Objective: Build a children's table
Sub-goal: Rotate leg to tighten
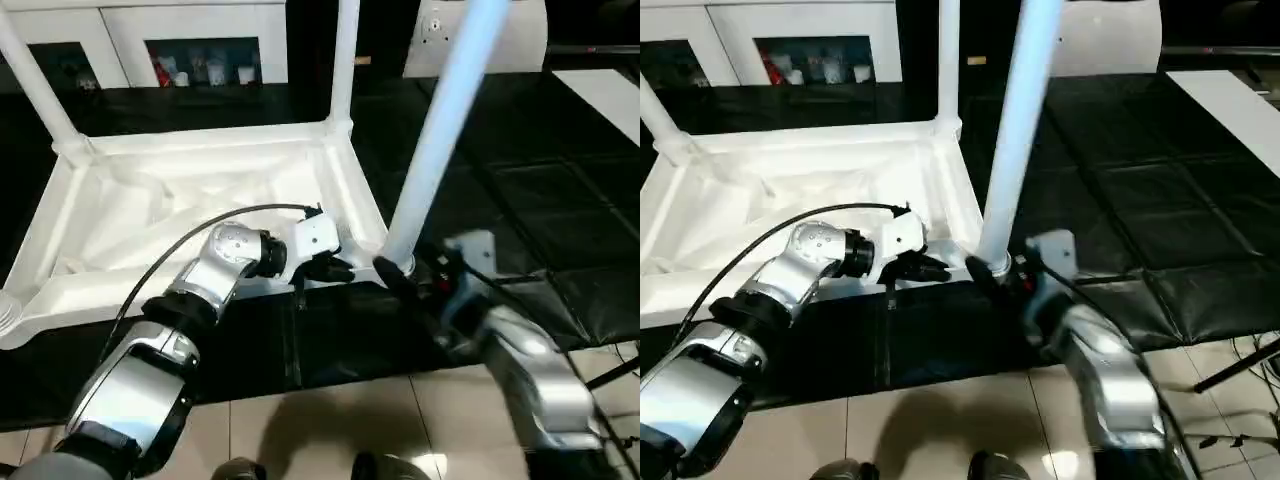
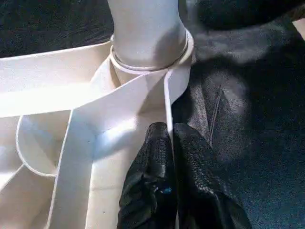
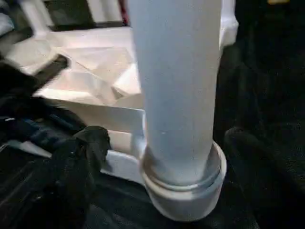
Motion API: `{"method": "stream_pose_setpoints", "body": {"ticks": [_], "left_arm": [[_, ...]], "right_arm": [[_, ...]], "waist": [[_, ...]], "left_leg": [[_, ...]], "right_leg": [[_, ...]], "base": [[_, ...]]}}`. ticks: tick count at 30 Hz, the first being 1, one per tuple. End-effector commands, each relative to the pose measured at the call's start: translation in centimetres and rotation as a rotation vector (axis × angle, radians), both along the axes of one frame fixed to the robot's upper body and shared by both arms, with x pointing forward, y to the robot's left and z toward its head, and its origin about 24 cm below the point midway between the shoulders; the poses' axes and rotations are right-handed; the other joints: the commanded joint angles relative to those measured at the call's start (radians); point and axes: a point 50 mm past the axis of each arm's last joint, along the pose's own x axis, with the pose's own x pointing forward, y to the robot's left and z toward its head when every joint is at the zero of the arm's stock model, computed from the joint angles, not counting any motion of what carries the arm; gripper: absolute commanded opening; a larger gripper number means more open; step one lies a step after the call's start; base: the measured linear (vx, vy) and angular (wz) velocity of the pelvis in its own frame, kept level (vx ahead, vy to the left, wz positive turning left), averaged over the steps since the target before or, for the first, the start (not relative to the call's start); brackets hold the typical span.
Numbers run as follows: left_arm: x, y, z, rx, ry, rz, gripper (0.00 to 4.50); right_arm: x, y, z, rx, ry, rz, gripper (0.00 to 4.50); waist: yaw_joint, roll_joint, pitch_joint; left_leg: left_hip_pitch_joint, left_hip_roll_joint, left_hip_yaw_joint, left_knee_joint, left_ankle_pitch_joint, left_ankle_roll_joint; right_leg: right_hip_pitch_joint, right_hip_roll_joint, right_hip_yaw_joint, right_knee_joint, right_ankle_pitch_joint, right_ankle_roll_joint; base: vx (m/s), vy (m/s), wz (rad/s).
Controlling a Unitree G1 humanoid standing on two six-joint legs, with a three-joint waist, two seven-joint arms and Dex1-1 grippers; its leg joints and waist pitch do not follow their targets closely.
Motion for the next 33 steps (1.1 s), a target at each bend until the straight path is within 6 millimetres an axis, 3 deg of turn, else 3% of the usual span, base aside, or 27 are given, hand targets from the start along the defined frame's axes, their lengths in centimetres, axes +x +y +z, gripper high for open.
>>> {"method": "stream_pose_setpoints", "body": {"ticks": [1,2,6,7,8,9,10,11,13,14,17,18,19,20,23,28,30,31,33], "left_arm": [[0.3,-0.4,2.2,-0.129,-0.050,-0.043,0.00],[0.3,-0.4,2.3,-0.132,-0.049,-0.043,0.27],[0.0,0.4,2.9,-0.268,-0.005,0.006,0.44],[0.0,0.7,3.0,-0.287,-0.001,0.024,0.58],[0.0,0.9,3.0,-0.298,0.001,0.037,0.66],[-0.1,1.4,2.9,-0.313,0.000,0.062,0.83],[-0.3,2.0,2.8,-0.323,0.003,0.092,0.83],[-0.5,2.6,2.7,-0.330,0.005,0.122,0.93],[-0.9,3.8,2.4,-0.342,0.004,0.193,1.02],[-1.2,4.3,2.2,-0.345,0.010,0.221,1.13],[-2.7,6.1,1.6,-0.366,0.023,0.320,1.38],[-3.4,6.9,1.3,-0.368,0.030,0.366,1.51],[-3.9,7.3,1.1,-0.368,0.035,0.396,1.65],[-4.5,7.9,0.7,-0.362,0.037,0.425,1.73],[-5.9,9.1,0.2,-0.360,0.035,0.505,1.84],[-8.6,9.4,0.3,-0.393,0.048,0.563,2.29],[-10.0,9.4,0.4,-0.393,0.063,0.585,2.44],[-10.2,9.4,0.4,-0.390,0.066,0.589,2.55],[-10.9,9.7,-0.1,-0.353,0.089,0.607,2.62]], "right_arm": [[-0.9,-0.3,1.5,0.027,-0.060,0.064,4.43],[-1.0,-0.3,1.5,0.027,-0.060,0.066,4.48],[-2.4,0.0,3.0,0.062,-0.101,0.147,4.50],[-2.6,0.2,3.2,0.071,-0.107,0.159,4.50],[-2.7,0.3,3.3,0.076,-0.111,0.167,4.50],[-2.9,0.6,3.6,0.090,-0.121,0.186,4.50],[-3.0,0.9,3.9,0.104,-0.132,0.199,4.50],[-3.1,1.2,4.2,0.117,-0.142,0.211,4.50],[-3.1,1.7,4.7,0.142,-0.155,0.224,4.50],[-3.0,2.0,4.9,0.150,-0.161,0.225,4.50],[-2.5,2.9,5.5,0.176,-0.176,0.218,4.50],[-2.2,3.3,5.7,0.186,-0.180,0.215,4.50],[-2.1,3.6,5.8,0.192,-0.182,0.213,4.50],[-1.8,3.9,5.8,0.198,-0.182,0.208,4.50],[-1.0,4.7,6.1,0.222,-0.179,0.199,4.50],[0.4,6.2,6.0,0.231,-0.153,0.189,4.50],[1.2,7.0,5.5,0.211,-0.114,0.176,4.50],[1.4,7.1,5.4,0.206,-0.109,0.173,4.50],[2.0,7.4,4.8,0.183,-0.071,0.148,4.50]], "waist": [[0.005,-0.005,-0.099],[0.008,-0.002,-0.100],[0.017,0.000,-0.099],[0.019,0.010,-0.099],[0.017,0.005,-0.096],[0.018,0.013,-0.089],[0.016,0.010,-0.088],[0.015,0.015,-0.087],[0.006,0.017,-0.090],[0.003,0.020,-0.091],[-0.002,0.024,-0.092],[-0.002,0.030,-0.096],[-0.010,0.030,-0.094],[-0.011,0.031,-0.092],[-0.011,0.033,-0.094],[-0.013,0.039,-0.092],[-0.016,0.041,-0.092],[-0.018,0.037,-0.088],[-0.018,0.042,-0.090]], "left_leg": [[0.000,0.056,-0.014,-0.058,-0.057,0.102],[-0.001,0.055,-0.015,-0.057,-0.042,0.111],[-0.004,0.057,-0.013,-0.055,-0.037,0.121],[-0.001,0.059,-0.014,-0.057,-0.052,0.120],[-0.001,0.059,-0.014,-0.059,-0.076,0.108],[0.001,0.055,-0.013,-0.061,-0.115,0.090],[0.002,0.054,-0.013,-0.063,-0.133,0.082],[0.006,0.055,-0.016,-0.065,-0.161,0.062],[0.001,0.056,-0.020,-0.067,-0.160,0.047],[0.007,0.052,-0.016,-0.065,-0.166,0.045],[0.006,0.053,-0.019,-0.068,-0.170,0.036],[0.010,0.063,-0.024,-0.069,-0.169,0.020],[0.004,0.064,-0.024,-0.073,-0.168,0.021],[0.008,0.056,-0.019,-0.069,-0.180,0.028],[0.003,0.057,-0.021,-0.071,-0.172,0.023],[0.008,0.055,-0.018,-0.071,-0.189,0.017],[0.003,0.059,-0.022,-0.073,-0.192,0.010],[0.002,0.055,-0.020,-0.075,-0.201,0.012],[0.006,0.051,-0.020,-0.071,-0.207,0.010]], "right_leg": [[0.089,-0.076,0.071,-0.051,-0.116,-0.220],[0.087,-0.077,0.071,-0.048,-0.107,-0.222],[0.088,-0.080,0.071,-0.045,-0.111,-0.233],[0.082,-0.076,0.067,-0.050,-0.141,-0.233],[0.079,-0.073,0.065,-0.055,-0.179,-0.220],[0.079,-0.073,0.063,-0.066,-0.259,-0.195],[0.081,-0.074,0.062,-0.073,-0.301,-0.180],[0.081,-0.075,0.061,-0.078,-0.366,-0.155],[0.083,-0.074,0.061,-0.077,-0.386,-0.131],[0.075,-0.068,0.059,-0.084,-0.406,-0.113],[0.071,-0.066,0.059,-0.087,-0.413,-0.104],[0.071,-0.072,0.061,-0.072,-0.385,-0.121],[0.071,-0.067,0.061,-0.071,-0.358,-0.131],[0.065,-0.061,0.062,-0.078,-0.365,-0.126],[0.071,-0.064,0.063,-0.071,-0.347,-0.132],[0.065,-0.059,0.065,-0.071,-0.346,-0.133],[0.069,-0.062,0.065,-0.065,-0.335,-0.141],[0.067,-0.058,0.064,-0.073,-0.353,-0.135],[0.065,-0.056,0.065,-0.073,-0.375,-0.121]], "base": [[0.000,0.000,0.00],[0.000,0.000,0.00],[0.000,0.000,0.00],[0.000,0.000,0.00],[0.000,0.000,0.00],[0.000,0.000,0.00],[0.000,0.000,0.00],[0.000,0.000,0.00],[0.000,0.000,0.00],[0.000,0.000,0.00],[0.000,0.000,0.00],[0.000,0.000,0.00],[0.000,0.000,0.00],[0.000,0.000,0.00],[0.000,0.000,0.00],[0.000,0.000,0.00],[0.000,0.000,0.00],[0.000,0.000,0.00],[0.000,0.000,0.00]]}}
